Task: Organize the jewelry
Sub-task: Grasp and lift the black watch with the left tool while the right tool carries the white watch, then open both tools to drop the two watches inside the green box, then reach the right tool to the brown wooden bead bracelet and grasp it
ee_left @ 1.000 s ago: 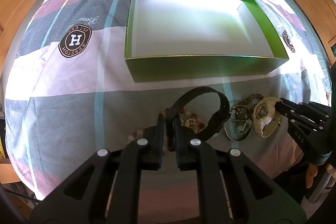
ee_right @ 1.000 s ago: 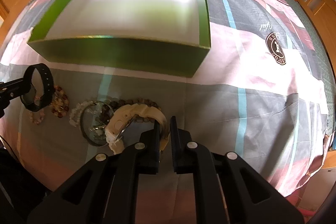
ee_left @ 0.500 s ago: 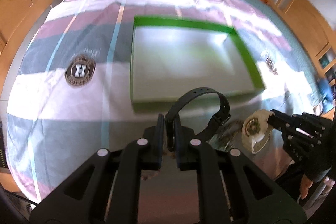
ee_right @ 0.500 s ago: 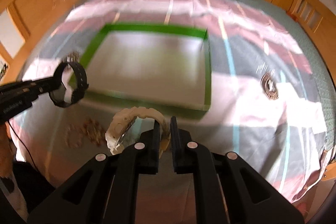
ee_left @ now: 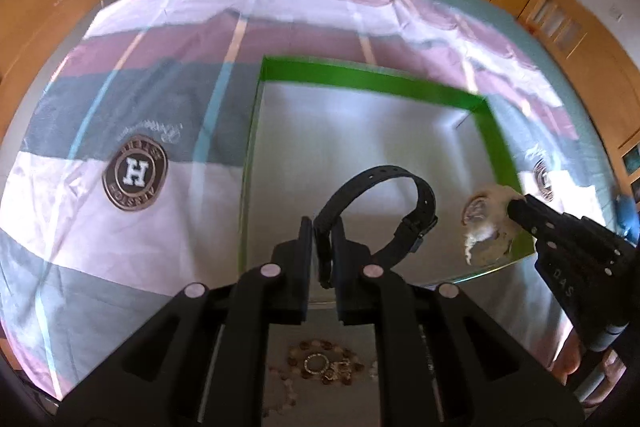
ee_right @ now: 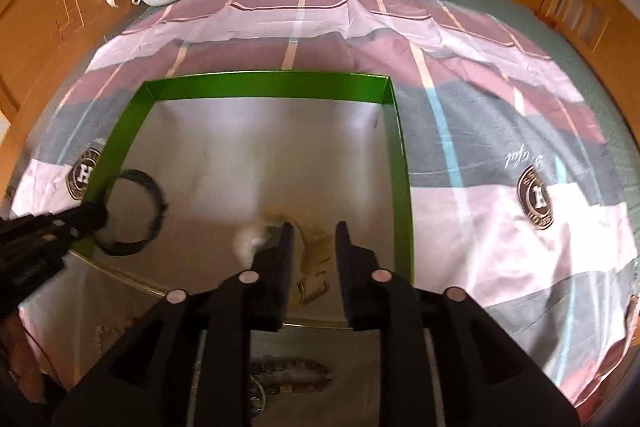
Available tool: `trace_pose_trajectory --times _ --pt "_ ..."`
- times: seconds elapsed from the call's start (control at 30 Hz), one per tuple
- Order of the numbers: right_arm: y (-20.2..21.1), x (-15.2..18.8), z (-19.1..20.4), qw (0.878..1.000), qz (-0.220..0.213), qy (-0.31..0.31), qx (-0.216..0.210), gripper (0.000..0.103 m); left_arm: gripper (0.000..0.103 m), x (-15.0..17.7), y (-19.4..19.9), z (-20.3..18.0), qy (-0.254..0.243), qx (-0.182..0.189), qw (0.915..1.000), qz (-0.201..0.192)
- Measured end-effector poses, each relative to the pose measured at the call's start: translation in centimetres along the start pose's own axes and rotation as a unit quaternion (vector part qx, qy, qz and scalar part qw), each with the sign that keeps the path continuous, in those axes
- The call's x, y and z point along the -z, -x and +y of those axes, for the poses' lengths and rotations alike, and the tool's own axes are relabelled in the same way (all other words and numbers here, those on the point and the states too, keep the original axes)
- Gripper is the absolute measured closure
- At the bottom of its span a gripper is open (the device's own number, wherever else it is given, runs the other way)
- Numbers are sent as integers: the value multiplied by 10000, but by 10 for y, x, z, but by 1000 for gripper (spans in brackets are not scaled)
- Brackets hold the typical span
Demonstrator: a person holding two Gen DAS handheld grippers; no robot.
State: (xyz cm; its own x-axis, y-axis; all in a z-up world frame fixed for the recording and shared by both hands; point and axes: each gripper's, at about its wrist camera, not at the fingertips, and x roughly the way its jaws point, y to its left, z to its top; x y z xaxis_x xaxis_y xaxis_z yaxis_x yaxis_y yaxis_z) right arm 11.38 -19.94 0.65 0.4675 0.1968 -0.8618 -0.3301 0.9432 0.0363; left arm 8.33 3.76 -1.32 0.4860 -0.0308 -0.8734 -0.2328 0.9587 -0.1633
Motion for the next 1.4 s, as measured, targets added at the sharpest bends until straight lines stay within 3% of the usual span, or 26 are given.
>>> trace_pose_trajectory --times 0.07,0.2,0.3,0.43,0.5,0.7,0.97,1.27,1.4 --pt "10 1 0 9999 -152 3 -9 62 89 2 -8 0 -10 -64 9999 97" --pt "34 10 3 9991 -242 124 -321 62 70 3 -4 1 -15 -2 10000 18" --pt "45 28 12 9963 113 443 -733 62 70 10 14 1 -82 39 9999 -85" --pt "41 54 30 9892 614 868 -1014 62 68 27 32 2 -266 -31 9996 78" --pt "33 67 39 9872 817 1055 -873 62 68 39 34 3 -399 -131 9987 291" --pt "2 90 42 9836 1326 1152 -396 62 68 66 29 4 -468 -325 9979 317" --pt "-6 93 46 9818 1404 1242 -309 62 68 80 37 -14 -690 -270 9973 -14" --pt "-11 92 48 9811 1456 1241 -278 62 67 81 36 -19 -749 -324 9967 -3" --pt "-11 92 48 9812 1455 1235 -270 56 65 83 36 -21 -782 -343 9963 -9"
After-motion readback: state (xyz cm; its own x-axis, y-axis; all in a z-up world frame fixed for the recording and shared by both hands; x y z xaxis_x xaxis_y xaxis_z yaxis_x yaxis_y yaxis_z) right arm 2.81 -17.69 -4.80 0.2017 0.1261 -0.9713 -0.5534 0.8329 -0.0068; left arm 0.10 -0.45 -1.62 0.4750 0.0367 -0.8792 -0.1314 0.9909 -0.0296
